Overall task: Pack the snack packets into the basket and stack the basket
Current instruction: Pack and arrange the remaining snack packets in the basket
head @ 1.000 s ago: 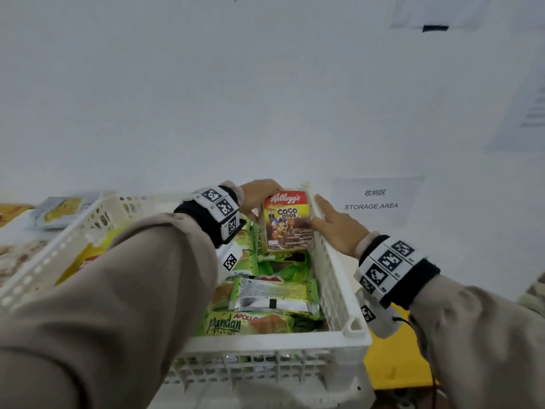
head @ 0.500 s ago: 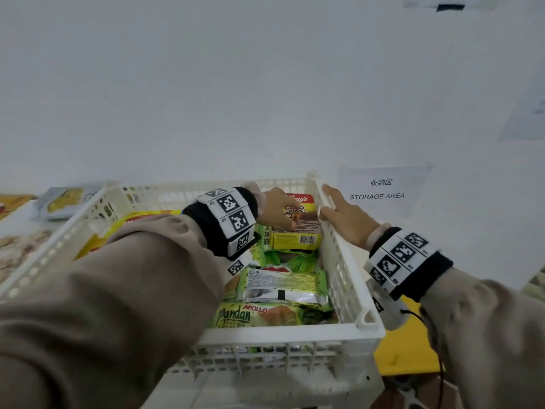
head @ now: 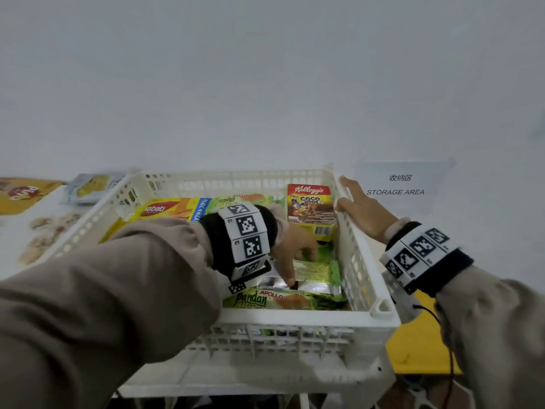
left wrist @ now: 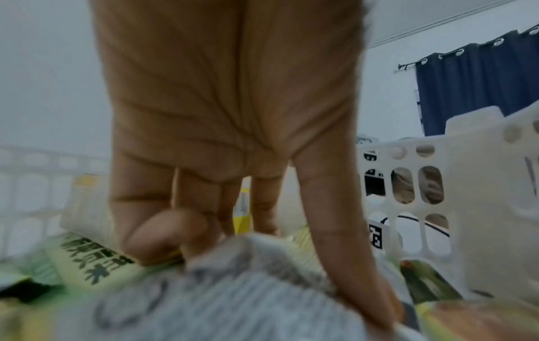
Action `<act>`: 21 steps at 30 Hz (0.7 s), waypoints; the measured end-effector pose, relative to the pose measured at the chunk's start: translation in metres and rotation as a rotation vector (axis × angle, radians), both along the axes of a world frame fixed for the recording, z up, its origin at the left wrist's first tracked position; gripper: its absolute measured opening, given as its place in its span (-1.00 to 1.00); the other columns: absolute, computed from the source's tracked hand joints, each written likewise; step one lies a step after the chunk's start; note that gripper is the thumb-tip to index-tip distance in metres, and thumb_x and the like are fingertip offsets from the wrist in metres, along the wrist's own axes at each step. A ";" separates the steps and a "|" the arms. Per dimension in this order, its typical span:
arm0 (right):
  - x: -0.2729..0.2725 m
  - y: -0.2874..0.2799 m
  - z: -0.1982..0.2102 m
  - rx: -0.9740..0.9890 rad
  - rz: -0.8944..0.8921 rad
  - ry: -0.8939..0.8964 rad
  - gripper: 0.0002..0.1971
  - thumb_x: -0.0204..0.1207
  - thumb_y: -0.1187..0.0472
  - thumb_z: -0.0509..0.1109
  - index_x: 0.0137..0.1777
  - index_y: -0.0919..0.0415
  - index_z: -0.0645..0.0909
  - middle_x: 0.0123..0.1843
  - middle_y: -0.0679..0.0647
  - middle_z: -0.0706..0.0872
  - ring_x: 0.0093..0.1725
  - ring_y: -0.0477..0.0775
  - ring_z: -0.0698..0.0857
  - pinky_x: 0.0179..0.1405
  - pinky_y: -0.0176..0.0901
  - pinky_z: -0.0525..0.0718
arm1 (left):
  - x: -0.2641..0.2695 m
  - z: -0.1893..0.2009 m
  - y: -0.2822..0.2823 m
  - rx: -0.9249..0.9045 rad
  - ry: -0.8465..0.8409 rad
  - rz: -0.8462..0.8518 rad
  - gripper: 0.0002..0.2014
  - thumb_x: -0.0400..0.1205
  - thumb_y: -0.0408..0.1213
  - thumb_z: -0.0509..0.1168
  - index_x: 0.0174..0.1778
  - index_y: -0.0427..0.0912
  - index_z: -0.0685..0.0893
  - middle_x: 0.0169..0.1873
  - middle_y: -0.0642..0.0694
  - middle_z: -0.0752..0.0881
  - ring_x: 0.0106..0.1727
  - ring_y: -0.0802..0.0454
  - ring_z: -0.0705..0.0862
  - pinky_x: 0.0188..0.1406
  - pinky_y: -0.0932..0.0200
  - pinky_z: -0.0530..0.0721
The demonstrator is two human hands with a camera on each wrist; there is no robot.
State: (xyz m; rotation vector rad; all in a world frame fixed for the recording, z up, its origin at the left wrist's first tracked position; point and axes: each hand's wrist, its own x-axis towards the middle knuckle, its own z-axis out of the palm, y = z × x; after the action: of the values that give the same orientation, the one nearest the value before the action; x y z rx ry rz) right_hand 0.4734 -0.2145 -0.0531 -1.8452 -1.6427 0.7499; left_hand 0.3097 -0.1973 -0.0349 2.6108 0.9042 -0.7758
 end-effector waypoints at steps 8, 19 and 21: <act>0.002 0.002 -0.001 -0.029 -0.020 -0.042 -0.18 0.38 -0.21 0.10 0.64 -0.05 -0.05 0.63 0.12 0.23 0.52 0.26 0.36 0.43 0.00 0.27 | -0.018 0.028 0.016 0.154 -0.073 0.036 -0.89 0.50 -0.27 0.36 -0.15 -0.15 0.55 -0.20 -0.07 0.57 -0.22 0.01 0.53 -0.22 0.15 0.53; 0.004 0.004 -0.006 -0.031 -0.054 -0.052 -0.32 0.56 -0.06 0.16 0.63 -0.12 -0.03 0.62 0.15 0.24 0.53 0.28 0.32 0.45 0.06 0.23 | -0.087 0.028 0.024 0.161 -0.002 0.302 -0.64 0.48 -0.35 0.37 0.08 -0.15 0.35 -0.29 -0.04 0.48 -0.39 0.07 0.45 -0.52 0.28 0.38; 0.002 0.002 -0.003 -0.032 -0.053 -0.039 -0.25 0.44 -0.11 0.16 0.63 -0.13 -0.02 0.63 0.10 0.22 0.55 0.25 0.30 0.45 0.02 0.22 | -0.092 0.024 0.019 0.083 0.024 0.358 -0.50 0.46 -0.25 0.45 0.22 -0.07 0.33 -0.10 -0.10 0.55 -0.36 0.07 0.51 -0.54 0.29 0.43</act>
State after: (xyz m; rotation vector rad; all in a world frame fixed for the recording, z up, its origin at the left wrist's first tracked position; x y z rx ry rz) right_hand 0.4750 -0.2123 -0.0564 -1.9297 -1.6082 0.7255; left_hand 0.2177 -0.1784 -0.0112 2.4063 1.3875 -0.6853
